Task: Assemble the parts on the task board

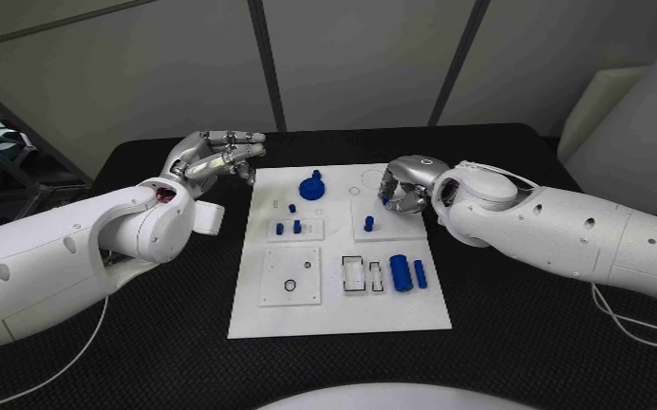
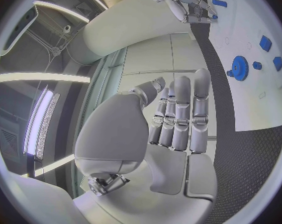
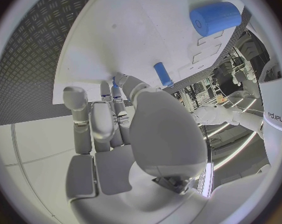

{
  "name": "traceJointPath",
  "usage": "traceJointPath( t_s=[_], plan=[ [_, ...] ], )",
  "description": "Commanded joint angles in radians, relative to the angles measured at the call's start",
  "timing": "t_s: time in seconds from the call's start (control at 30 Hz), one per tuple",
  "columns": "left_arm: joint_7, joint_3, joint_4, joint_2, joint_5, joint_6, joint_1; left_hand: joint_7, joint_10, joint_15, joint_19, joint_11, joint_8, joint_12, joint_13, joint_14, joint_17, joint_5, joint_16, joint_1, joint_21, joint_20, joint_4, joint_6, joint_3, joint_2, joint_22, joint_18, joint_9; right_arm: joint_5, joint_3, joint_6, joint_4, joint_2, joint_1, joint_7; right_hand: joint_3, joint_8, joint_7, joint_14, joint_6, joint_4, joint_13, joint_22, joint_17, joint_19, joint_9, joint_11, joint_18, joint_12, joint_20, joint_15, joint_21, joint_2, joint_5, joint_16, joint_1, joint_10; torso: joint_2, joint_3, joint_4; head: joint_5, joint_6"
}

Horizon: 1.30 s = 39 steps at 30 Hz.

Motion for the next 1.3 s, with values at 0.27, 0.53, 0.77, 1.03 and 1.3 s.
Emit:
traceJointPath(
  t_s=[0.27, 0.53, 0.77, 1.03, 1.3],
  plan=[
    [0.019, 0.001, 0.004, 0.0, 0.018, 0.013, 0.001, 0.006, -0.008, 0.003, -0.006, 0.001, 0.005, 0.007, 0.001, -0.008, -0.002, -0.002, -0.005, 0.001, -0.008, 0.001, 0.001, 0.0, -0.003, 0.012, -0.001, 0.02, -0.002, -0.021, -0.004, 0.038, -0.003, 0.008, -0.007, -0.004, 0.035, 0.022, -0.018, 0.043, 0.061, -0.02, 0.015, 0.064, 0.033, 0.016, 0.009, -0.021, -0.026, 0.03, -0.013, -0.014, 0.053, 0.026, -0.039, 0.038, 0.013, 0.064, -0.002, 0.0002, -0.0002, 0.003, -0.008],
    [0.015, 0.001, -0.002, 0.002, 0.018, 0.009, 0.001, 0.007, -0.009, 0.003, -0.007, 0.001, 0.005, 0.008, 0.001, -0.009, -0.004, -0.002, -0.006, 0.003, -0.009, 0.001, 0.001, 0.0, -0.003, 0.014, -0.002, 0.021, -0.002, -0.035, -0.004, 0.03, 0.007, 0.008, -0.01, -0.01, 0.049, 0.033, -0.028, 0.045, 0.094, -0.033, 0.025, 0.111, 0.055, 0.032, 0.016, -0.034, -0.034, 0.041, -0.022, -0.023, 0.089, 0.049, -0.068, 0.061, 0.016, 0.09, -0.002, 0.0011, -0.0008, 0.003, -0.01],
    [0.014, 0.001, -0.005, 0.003, 0.018, 0.007, 0.001, 0.008, -0.01, 0.003, -0.008, 0.001, 0.005, 0.009, 0.001, -0.01, -0.005, -0.002, -0.006, 0.005, -0.01, 0.001, -0.001, -0.001, -0.003, 0.015, -0.002, 0.021, -0.002, -0.043, -0.004, 0.004, 0.021, 0.003, -0.011, -0.019, 0.049, 0.034, -0.029, 0.046, 0.095, -0.034, 0.026, 0.121, 0.06, 0.035, 0.017, -0.034, -0.035, 0.041, -0.023, -0.024, 0.095, 0.049, -0.07, 0.066, 0.015, 0.091, -0.002, 0.0013, -0.0016, 0.003, -0.012],
    [0.013, 0.001, -0.014, 0.006, 0.018, 0.006, 0.001, 0.008, -0.011, 0.003, -0.008, 0.001, 0.005, 0.009, 0.001, -0.01, -0.006, -0.002, -0.006, 0.006, -0.011, 0.001, -0.001, -0.001, -0.003, 0.016, -0.002, 0.021, -0.003, -0.047, -0.003, -0.053, 0.05, -0.016, -0.011, -0.029, 0.05, 0.033, -0.029, 0.046, 0.096, -0.035, 0.026, 0.124, 0.063, 0.037, 0.017, -0.034, -0.036, 0.041, -0.023, -0.024, 0.098, 0.049, -0.069, 0.068, 0.014, 0.091, -0.003, 0.0007, -0.0012, 0.001, -0.011],
    [0.01, 0.001, -0.024, 0.009, 0.018, 0.008, 0.001, 0.008, -0.012, 0.003, -0.008, 0.002, 0.005, 0.009, 0.001, -0.011, -0.007, -0.002, -0.006, 0.008, -0.011, 0.001, -0.003, -0.002, -0.004, 0.016, -0.003, 0.021, -0.003, -0.047, -0.001, -0.088, 0.128, -0.059, -0.01, -0.036, 0.051, 0.032, -0.029, 0.047, 0.096, -0.037, 0.027, 0.132, 0.071, 0.039, 0.017, -0.034, -0.037, 0.039, -0.024, -0.024, 0.105, 0.047, -0.063, 0.076, 0.01, 0.091, -0.003, 0.0002, -0.001, 0.002, -0.01]
  ],
)
